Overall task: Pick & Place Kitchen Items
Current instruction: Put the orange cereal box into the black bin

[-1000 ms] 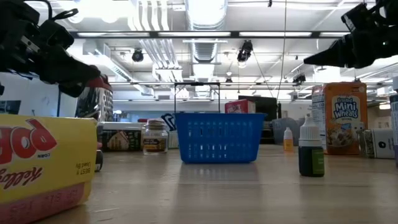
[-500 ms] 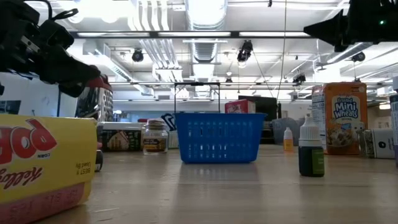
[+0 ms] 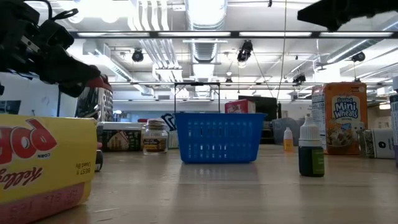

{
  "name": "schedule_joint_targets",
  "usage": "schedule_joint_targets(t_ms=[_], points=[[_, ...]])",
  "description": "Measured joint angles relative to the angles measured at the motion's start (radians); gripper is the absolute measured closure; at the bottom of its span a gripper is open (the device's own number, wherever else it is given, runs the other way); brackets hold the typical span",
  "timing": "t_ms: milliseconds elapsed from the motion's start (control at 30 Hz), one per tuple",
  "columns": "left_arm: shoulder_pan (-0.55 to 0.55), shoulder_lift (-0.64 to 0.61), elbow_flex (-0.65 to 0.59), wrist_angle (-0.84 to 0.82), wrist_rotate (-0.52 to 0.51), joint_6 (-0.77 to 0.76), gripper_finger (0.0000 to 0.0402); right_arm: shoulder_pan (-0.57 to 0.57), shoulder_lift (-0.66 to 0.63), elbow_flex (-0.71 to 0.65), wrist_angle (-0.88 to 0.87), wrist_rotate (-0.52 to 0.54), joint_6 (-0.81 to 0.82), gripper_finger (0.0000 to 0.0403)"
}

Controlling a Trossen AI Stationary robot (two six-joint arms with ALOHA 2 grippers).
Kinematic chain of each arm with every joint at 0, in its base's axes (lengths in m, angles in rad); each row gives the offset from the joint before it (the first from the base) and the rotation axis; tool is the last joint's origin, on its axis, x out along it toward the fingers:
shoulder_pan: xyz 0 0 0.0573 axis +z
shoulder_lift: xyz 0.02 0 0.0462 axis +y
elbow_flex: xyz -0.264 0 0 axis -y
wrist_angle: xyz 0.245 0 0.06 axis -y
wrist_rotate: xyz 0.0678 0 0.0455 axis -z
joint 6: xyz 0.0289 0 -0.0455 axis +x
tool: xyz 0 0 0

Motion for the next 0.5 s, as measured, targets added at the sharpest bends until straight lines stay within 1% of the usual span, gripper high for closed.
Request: schedule_joint_targets(t_ms=[233,300,500], points=[[0.0,0.0,0.0,0.0,0.0,0.0,0.039,0.0,0.185,0.187,-0.192,-0.004,0.0,0.0213],[0.0,0.0,0.0,0.0,0.0,0.0,0.039,0.0,0.233,0.227,-0.237,-0.004,-0.003,0.02],[0.0,0.0,0.0,0.0,0.0,0.0,0.039,0.0,0.341,0.349,-0.458,-0.008,0.013,0.0167]])
